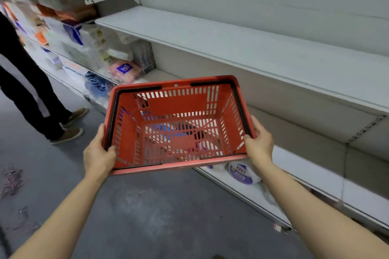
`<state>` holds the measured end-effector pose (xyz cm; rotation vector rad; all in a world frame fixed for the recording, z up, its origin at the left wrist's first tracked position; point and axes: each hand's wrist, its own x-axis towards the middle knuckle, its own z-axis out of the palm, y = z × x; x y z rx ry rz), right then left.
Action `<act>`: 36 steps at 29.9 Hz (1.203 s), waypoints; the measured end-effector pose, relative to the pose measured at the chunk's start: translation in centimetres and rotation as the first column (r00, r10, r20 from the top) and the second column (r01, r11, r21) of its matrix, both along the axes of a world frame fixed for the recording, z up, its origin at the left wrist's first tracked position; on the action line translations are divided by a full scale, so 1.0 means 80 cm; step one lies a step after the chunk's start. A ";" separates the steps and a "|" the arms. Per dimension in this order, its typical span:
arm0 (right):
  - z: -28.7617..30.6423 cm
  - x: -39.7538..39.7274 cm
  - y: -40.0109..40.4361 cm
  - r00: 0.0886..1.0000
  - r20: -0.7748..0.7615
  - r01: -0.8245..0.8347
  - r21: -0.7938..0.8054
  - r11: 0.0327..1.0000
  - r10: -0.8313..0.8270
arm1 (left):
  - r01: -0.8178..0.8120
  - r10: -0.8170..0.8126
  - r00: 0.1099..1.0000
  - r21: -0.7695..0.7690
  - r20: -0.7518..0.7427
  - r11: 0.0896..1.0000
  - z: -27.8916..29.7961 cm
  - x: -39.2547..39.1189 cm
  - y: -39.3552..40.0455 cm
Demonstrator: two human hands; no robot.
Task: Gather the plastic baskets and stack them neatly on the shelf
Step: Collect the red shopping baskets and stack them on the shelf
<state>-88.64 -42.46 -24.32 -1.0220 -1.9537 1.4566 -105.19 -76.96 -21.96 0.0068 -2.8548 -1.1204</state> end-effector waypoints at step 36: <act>0.542 0.732 0.186 0.650 -0.737 0.598 0.347 0.723 -0.184 | 0.576 -0.252 0.718 0.352 -0.649 0.737 0.522 0.536 0.333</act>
